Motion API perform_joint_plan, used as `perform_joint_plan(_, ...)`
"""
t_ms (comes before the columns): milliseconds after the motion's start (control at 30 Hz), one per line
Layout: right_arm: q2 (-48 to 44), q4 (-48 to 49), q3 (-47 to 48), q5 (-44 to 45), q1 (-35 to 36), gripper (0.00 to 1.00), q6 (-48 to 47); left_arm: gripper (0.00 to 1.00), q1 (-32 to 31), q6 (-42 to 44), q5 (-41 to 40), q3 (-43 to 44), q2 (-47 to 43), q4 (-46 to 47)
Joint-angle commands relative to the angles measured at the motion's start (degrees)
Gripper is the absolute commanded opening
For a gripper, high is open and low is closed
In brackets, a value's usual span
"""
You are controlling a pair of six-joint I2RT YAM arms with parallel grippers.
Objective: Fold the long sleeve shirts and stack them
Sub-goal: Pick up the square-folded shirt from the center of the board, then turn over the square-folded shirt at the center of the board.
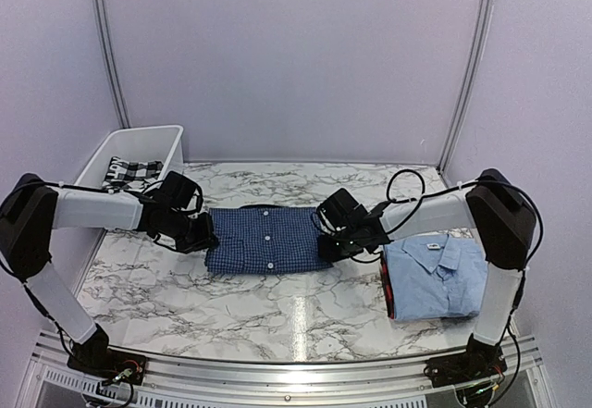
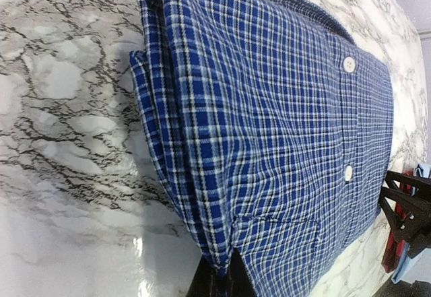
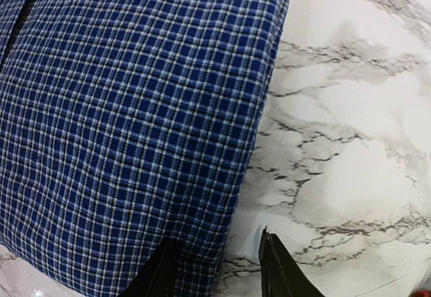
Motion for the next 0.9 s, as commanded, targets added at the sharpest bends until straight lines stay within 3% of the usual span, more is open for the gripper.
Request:
perform_joint_plan(0,0.4,0.3,1.0,-1.7,3.9,0.38,1.8,0.0,2.1,3.8,-1.6,-0.4,-6.6,-8.5)
perform_joint_plan(133,1.4,1.5,3.9,-6.3,7.7,0.39,3.7,0.0,5.5,10.1,-3.4,3.8,-12.7,-18.9)
perform_joint_plan(267,4.9,3.0,9.3,-12.2,11.6,0.43,4.8,0.0,7.7,17.6,-6.1,15.9,-16.9,-32.6)
perform_joint_plan(367,5.2,3.5,11.3,-14.4,11.8,0.46,4.8,0.0,7.5,20.9,-1.9,28.9,-14.6,-41.2)
perform_joint_plan(467,0.4,3.4,9.4,-13.4,10.3,0.49,3.5,0.0,3.4,21.3,-0.7,38.7,-9.8,-43.8)
perform_joint_plan(567,-5.6,3.9,4.1,-14.0,6.0,0.5,3.0,0.0,-3.3,20.2,1.4,47.0,0.7,-43.9)
perform_joint_plan(700,-14.3,3.7,-3.4,-12.2,0.4,0.53,2.7,0.01,-11.0,20.0,4.6,62.5,22.7,-43.8)
perform_joint_plan(767,-18.0,3.4,-6.7,-11.8,-2.2,0.54,2.7,0.1,-13.4,20.1,6.9,76.5,35.3,-44.5)
perform_joint_plan(800,-19.5,3.0,-8.0,-11.5,-3.2,0.54,2.7,0.19,-13.8,19.0,8.3,85.2,41.7,-45.4)
perform_joint_plan(833,-21.0,2.3,-9.0,-10.8,-4.1,0.55,2.6,0.35,-14.1,17.1,10.0,92.7,47.4,-46.0)
perform_joint_plan(867,-22.2,1.5,-9.8,-10.1,-4.7,0.55,2.5,0.41,-14.1,15.2,11.2,100.3,52.7,-45.7)
